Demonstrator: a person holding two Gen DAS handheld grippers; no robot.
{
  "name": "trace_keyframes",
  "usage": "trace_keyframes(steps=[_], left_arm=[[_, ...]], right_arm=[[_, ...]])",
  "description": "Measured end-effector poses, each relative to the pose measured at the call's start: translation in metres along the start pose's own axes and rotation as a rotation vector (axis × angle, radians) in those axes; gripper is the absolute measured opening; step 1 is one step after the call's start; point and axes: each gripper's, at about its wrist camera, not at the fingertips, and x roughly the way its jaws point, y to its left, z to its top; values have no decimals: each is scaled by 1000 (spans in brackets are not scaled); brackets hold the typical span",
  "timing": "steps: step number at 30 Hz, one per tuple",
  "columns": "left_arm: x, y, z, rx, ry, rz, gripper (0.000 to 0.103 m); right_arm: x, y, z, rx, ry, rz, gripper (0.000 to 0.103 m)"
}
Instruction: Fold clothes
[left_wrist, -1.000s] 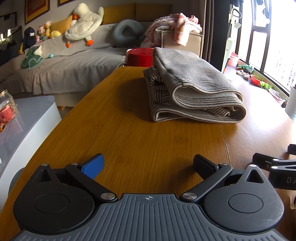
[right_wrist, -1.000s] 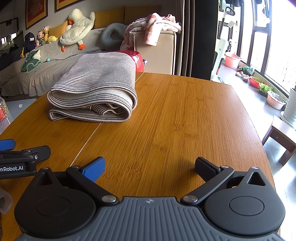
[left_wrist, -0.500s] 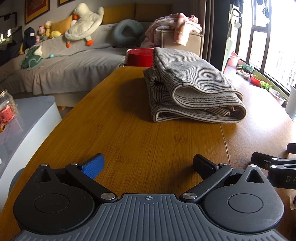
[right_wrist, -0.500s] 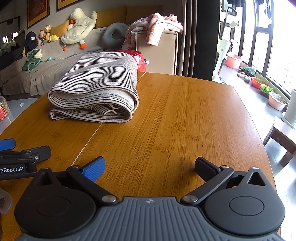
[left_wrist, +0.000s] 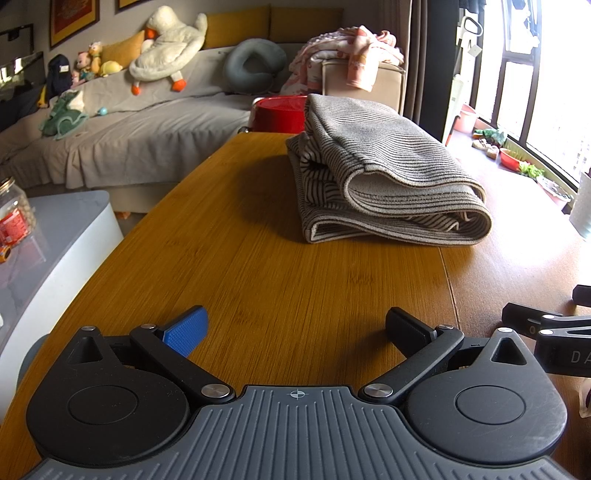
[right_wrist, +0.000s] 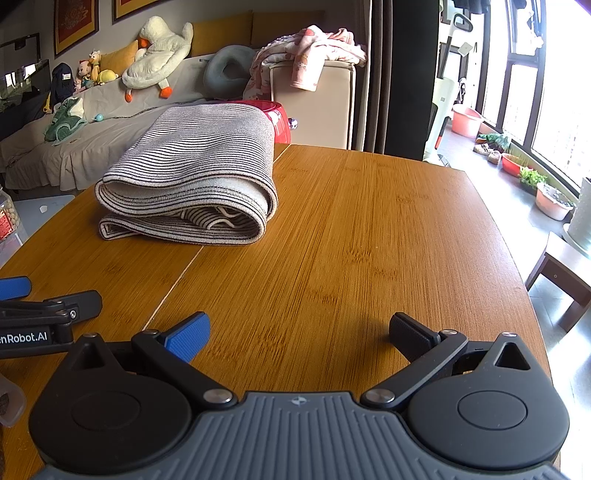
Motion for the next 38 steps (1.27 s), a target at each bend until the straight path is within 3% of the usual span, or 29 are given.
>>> trace_keyframes(steps=[32,38], left_arm=[[0,0,0,-1,0,2,103],[-1,3,-1,-9,-5,-10,103]], right_arm=[[1,-1,0,0,0,0,103],[0,-3,0,29,-5,-38,103]])
